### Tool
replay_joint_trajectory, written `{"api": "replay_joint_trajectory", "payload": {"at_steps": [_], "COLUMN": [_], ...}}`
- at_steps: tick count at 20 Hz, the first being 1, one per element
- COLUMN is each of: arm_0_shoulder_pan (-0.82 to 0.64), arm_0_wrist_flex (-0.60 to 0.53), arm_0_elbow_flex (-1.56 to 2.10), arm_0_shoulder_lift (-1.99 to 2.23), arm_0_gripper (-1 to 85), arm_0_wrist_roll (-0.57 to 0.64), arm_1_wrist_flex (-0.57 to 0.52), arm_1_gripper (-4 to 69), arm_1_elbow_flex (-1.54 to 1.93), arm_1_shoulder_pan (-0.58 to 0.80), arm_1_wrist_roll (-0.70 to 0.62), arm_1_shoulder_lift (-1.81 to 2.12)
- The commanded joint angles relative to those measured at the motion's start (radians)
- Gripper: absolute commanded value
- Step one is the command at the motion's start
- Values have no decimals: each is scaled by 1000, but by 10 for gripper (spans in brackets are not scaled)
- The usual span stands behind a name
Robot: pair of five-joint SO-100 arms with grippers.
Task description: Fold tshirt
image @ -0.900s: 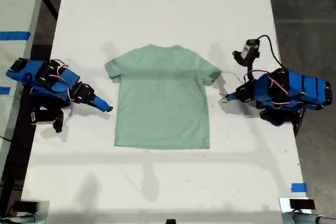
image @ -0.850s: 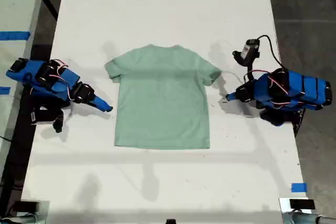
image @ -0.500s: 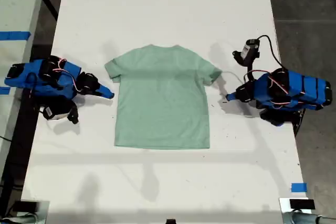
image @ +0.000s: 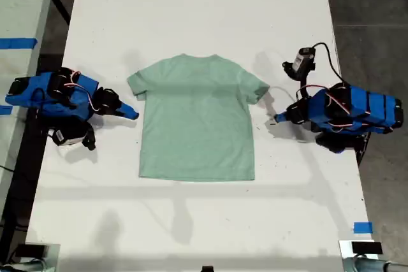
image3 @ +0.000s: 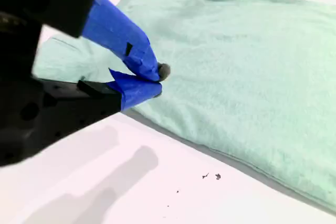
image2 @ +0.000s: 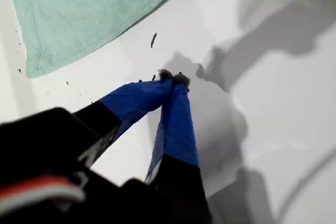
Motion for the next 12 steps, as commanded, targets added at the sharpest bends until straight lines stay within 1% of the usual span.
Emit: {"api": "replay_joint_trajectory", "payload": {"at_steps": [1, 2, 4, 6, 7, 12], "arm_0_shoulder_pan": [0, 12, 32, 52, 48, 61], "arm_0_wrist_flex": [6, -5, -11, -60, -64, 9], "arm_0_elbow_flex": [3, 3, 3, 2, 0, -86], "arm_0_shoulder_lift": [107, 107, 107, 107, 107, 84], "arm_0_gripper": [1, 1, 1, 1, 1, 1], "arm_0_wrist_roll": [8, 6, -41, -43, -46, -189], "arm_1_wrist_flex": [38, 38, 38, 38, 38, 38], "arm_1_gripper": [8, 8, 8, 8, 8, 8], "arm_1_elbow_flex": [-3, -3, -3, -3, -3, -3], "arm_1_shoulder_pan": [-12, -12, -12, -12, -12, -12], "arm_1_wrist_roll": [-8, -8, -8, -8, -8, -8], "arm_1_shoulder_lift": [121, 121, 121, 121, 121, 121]}}
